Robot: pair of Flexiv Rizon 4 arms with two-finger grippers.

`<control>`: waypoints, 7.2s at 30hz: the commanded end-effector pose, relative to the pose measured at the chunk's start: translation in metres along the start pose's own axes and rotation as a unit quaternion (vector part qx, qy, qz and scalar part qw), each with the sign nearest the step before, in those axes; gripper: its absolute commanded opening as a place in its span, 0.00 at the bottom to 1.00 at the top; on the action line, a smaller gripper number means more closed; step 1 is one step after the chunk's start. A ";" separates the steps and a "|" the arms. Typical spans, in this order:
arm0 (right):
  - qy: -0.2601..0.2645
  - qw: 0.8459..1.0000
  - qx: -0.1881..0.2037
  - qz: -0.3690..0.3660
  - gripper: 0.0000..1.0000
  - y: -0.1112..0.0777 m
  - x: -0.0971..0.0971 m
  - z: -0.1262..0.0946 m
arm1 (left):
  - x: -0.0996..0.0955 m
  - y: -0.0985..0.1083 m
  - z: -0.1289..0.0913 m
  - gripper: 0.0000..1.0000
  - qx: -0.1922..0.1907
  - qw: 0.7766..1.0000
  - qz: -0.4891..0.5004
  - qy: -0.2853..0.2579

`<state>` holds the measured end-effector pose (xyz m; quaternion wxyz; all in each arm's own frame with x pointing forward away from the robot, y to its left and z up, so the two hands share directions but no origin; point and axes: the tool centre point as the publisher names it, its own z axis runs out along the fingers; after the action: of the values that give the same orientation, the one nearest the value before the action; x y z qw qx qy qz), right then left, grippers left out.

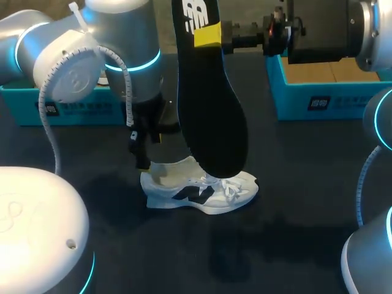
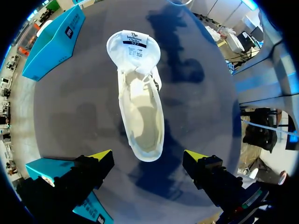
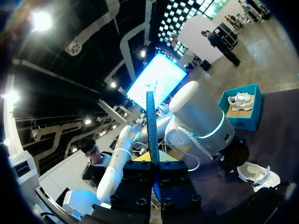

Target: Take the shoe out of the shoebox, open the shoe tongue, remove and reinsert the insole, then place the shoe into the shoebox

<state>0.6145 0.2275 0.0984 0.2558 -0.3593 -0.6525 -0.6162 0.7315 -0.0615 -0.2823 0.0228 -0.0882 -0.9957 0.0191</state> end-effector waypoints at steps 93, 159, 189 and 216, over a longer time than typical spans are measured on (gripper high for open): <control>-0.001 1.000 0.000 0.001 0.00 0.001 0.000 0.004 | -0.075 -0.090 0.061 0.00 0.035 0.947 0.278 0.157; -0.001 1.000 0.000 0.001 0.00 0.001 0.000 0.004 | -0.054 -0.135 0.093 0.00 -0.023 0.770 0.596 0.225; -0.001 1.000 0.000 0.001 0.00 0.001 0.000 0.004 | -0.069 -0.145 0.033 1.00 0.026 0.769 0.620 0.154; -0.001 1.000 0.000 0.001 0.00 0.001 0.000 0.004 | -0.075 -0.137 -0.069 1.00 0.158 0.738 0.647 -0.107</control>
<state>0.6146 0.2277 0.0986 0.2558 -0.3594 -0.6526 -0.6160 0.7907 -0.2258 -0.2197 0.0118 -0.7160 -0.6895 0.1090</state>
